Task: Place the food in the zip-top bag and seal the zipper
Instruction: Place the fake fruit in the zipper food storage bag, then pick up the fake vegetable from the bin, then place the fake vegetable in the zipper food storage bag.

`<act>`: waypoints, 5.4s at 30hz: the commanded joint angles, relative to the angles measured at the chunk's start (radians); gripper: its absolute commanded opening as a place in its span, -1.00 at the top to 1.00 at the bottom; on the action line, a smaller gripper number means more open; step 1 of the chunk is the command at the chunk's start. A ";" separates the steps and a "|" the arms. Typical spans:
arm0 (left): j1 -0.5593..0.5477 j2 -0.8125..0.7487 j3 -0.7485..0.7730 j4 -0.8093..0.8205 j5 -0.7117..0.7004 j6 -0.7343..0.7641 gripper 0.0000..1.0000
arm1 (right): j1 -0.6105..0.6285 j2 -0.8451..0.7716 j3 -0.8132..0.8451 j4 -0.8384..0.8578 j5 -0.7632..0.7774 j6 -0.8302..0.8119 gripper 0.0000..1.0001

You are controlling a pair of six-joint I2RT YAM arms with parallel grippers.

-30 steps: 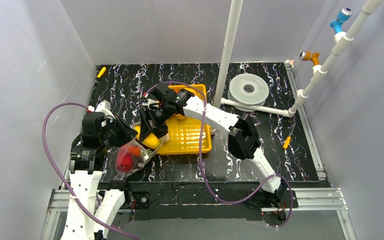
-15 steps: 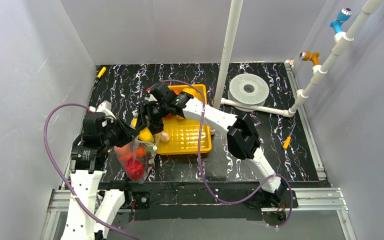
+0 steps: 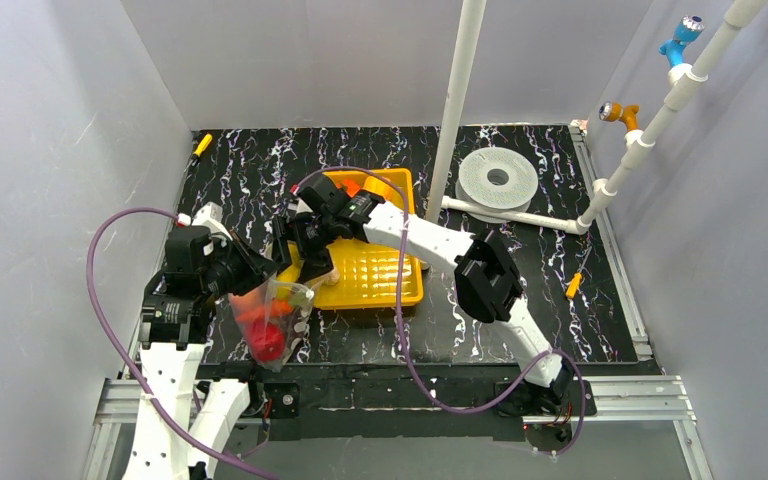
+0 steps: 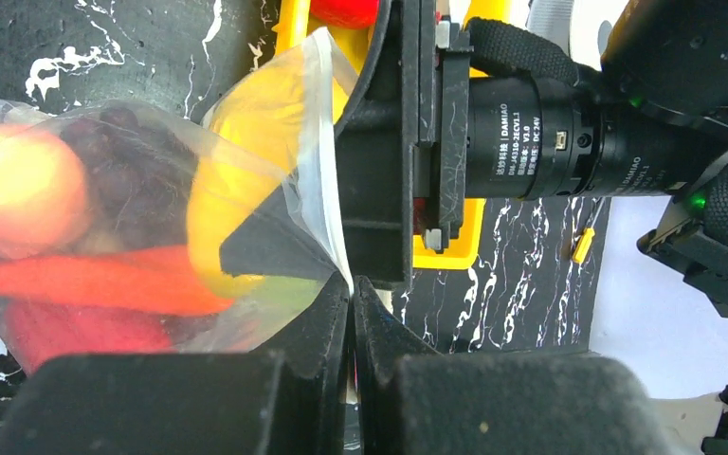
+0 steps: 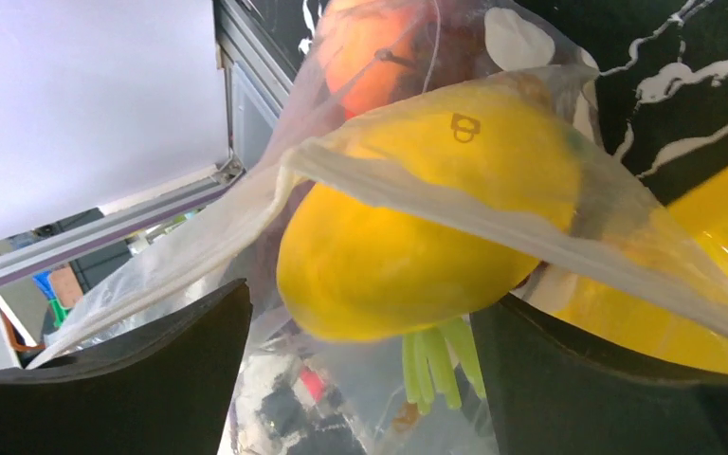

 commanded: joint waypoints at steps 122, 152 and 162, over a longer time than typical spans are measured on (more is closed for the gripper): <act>-0.002 0.012 0.038 -0.043 -0.093 0.045 1.00 | 0.012 -0.329 -0.156 -0.094 0.704 -0.602 0.15; -0.002 0.037 0.188 -0.058 -0.064 0.011 1.00 | 0.101 -0.188 0.008 0.051 0.138 -0.456 -0.76; -0.002 0.028 0.161 -0.066 -0.097 0.027 1.00 | 0.100 -0.259 -0.035 -0.008 0.292 -0.517 -0.74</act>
